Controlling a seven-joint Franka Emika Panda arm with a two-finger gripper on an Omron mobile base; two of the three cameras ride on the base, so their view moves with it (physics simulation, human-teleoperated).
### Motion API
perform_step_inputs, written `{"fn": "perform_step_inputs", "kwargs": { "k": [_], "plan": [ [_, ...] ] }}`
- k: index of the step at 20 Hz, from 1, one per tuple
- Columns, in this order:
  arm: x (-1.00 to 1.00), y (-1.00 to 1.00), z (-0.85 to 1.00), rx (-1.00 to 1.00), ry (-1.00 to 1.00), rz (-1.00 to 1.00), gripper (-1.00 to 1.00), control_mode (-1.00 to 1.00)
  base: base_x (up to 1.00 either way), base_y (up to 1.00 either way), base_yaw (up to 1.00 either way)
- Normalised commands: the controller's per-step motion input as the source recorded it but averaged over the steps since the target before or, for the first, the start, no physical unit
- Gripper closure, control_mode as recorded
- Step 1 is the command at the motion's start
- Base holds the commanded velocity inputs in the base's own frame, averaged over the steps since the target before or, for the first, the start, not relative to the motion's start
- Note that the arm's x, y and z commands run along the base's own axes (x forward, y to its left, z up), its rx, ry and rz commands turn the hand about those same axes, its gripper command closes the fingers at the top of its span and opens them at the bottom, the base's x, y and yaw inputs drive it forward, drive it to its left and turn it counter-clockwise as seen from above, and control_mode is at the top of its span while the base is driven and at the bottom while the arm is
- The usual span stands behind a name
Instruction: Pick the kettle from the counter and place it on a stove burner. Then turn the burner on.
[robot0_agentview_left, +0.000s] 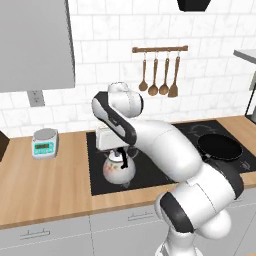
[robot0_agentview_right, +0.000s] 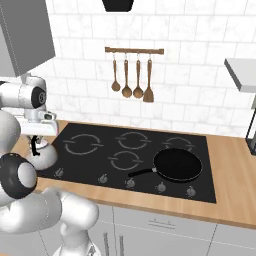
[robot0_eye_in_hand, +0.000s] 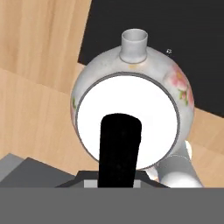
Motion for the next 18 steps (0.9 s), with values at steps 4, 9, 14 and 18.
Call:
{"fn": "perform_step_inputs", "kwargs": {
  "k": [4, 9, 14, 18],
  "plan": [
    [0.65, -0.71, 0.01, 0.00, 0.01, -0.09, 1.00, -1.00, 0.00, 0.00, 0.00],
    [1.00, -0.21, 0.00, -0.01, 0.07, -0.14, 1.00, -1.00, 0.00, 0.00, 0.00],
    [0.89, -0.01, -0.13, -0.02, 0.04, -0.09, 1.00, -1.00, 0.00, 0.00, 0.00],
    [0.51, 0.00, -0.38, -0.06, -0.04, -0.06, 1.00, -1.00, 0.00, 0.00, 0.00]
  ]
}}
